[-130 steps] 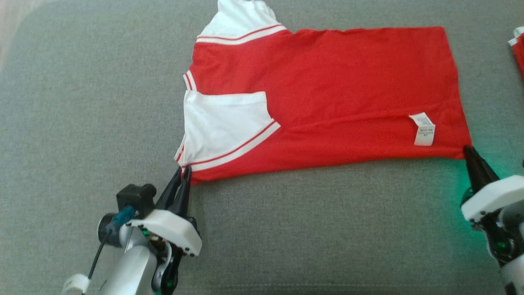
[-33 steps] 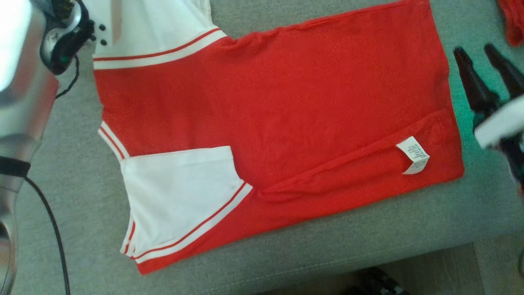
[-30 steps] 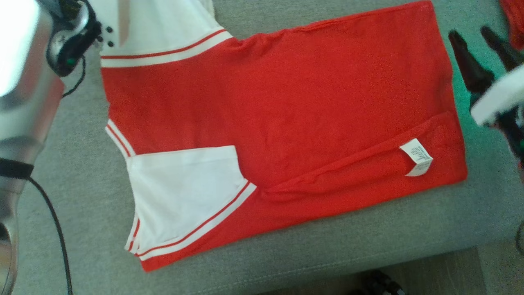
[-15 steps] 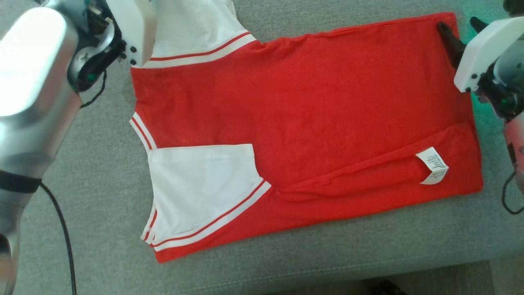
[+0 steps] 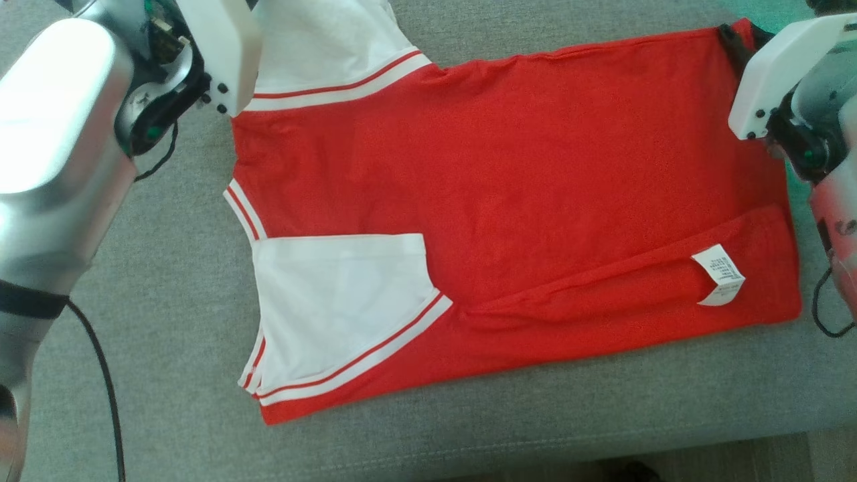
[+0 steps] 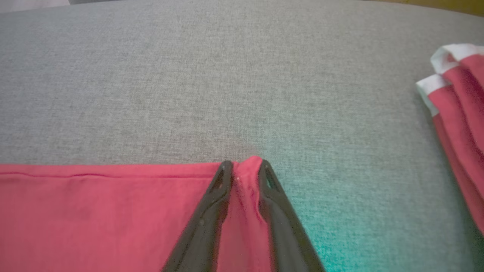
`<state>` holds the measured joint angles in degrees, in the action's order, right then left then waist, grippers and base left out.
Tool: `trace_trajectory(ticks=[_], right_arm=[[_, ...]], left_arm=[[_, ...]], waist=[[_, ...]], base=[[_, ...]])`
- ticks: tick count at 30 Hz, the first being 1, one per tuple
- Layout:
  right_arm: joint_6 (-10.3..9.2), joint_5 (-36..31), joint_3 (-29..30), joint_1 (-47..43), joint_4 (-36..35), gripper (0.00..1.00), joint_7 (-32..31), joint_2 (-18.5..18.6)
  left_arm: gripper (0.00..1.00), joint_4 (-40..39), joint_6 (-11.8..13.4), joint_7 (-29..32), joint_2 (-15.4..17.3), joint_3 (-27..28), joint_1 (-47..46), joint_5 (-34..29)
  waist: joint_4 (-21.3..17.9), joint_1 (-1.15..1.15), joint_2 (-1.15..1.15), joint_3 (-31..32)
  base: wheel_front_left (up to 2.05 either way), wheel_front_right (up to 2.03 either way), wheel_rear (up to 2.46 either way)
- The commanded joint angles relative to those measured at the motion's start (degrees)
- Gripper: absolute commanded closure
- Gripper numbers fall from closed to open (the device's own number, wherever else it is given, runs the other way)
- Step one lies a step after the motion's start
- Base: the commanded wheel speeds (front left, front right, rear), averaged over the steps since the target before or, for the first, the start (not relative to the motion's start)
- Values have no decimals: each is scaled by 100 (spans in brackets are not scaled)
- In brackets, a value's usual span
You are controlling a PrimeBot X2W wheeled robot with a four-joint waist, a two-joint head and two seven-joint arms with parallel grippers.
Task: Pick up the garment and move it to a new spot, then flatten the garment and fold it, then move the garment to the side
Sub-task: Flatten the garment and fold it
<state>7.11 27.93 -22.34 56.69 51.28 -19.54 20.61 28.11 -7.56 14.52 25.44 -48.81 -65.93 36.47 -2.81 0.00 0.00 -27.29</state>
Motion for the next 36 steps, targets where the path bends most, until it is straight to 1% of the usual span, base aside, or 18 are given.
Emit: trace_trajectory(ticks=[1,2,7,11,12,17,20,24,26,31,33,36], right_arm=[[37,75,-92,92,-63,83,82,7],[37,88,-123,113,-30,100,98,6],[37,182,-226,229,34,100,290,35],[37,418,-141,306,48,100,520,101],[37,418,-141,306,48,100,520,101],[37,754,89,405,91,100,801,314],[37,954,183,425,69,100,922,439],[37,1264,135,227,-184,100,957,642],[37,1438,97,52,-376,100,955,765],[37,1910,136,-520,-846,100,959,1035],[37,2077,205,-770,-993,100,975,1136],[37,2250,324,-1122,-1214,100,1023,1324]], left_arm=[[100,-128,8,-37,244,205,-183,31],[100,-122,8,-42,244,197,-180,34],[100,-107,9,-201,278,166,-181,-24],[100,-160,9,-690,321,120,-272,-168],[100,-160,9,-690,321,120,-272,-168],[100,-39,9,-1322,305,175,-507,-260],[100,76,10,-1618,224,249,-615,-245],[100,84,9,-1736,116,128,-544,28],[100,2,9,-1740,160,52,-425,200],[100,-358,14,-1739,330,77,113,701],[100,-611,83,-1766,402,151,398,888],[100,-1108,256,-1732,567,210,815,1076]], waist=[[7,0,0,13],[9,0,0,20],[2,0,0,59],[-11,0,0,89],[-11,0,0,89],[-7,0,0,146],[13,0,0,207],[96,0,0,314],[117,0,0,358],[209,0,0,470],[259,0,0,515],[348,0,0,521]], base=[[0,0,0],[0,0,0],[0,0,0],[0,0,0],[0,0,0],[0,0,0],[0,0,0],[0,0,0],[0,0,0],[0,0,0],[0,0,0],[0,0,0]])
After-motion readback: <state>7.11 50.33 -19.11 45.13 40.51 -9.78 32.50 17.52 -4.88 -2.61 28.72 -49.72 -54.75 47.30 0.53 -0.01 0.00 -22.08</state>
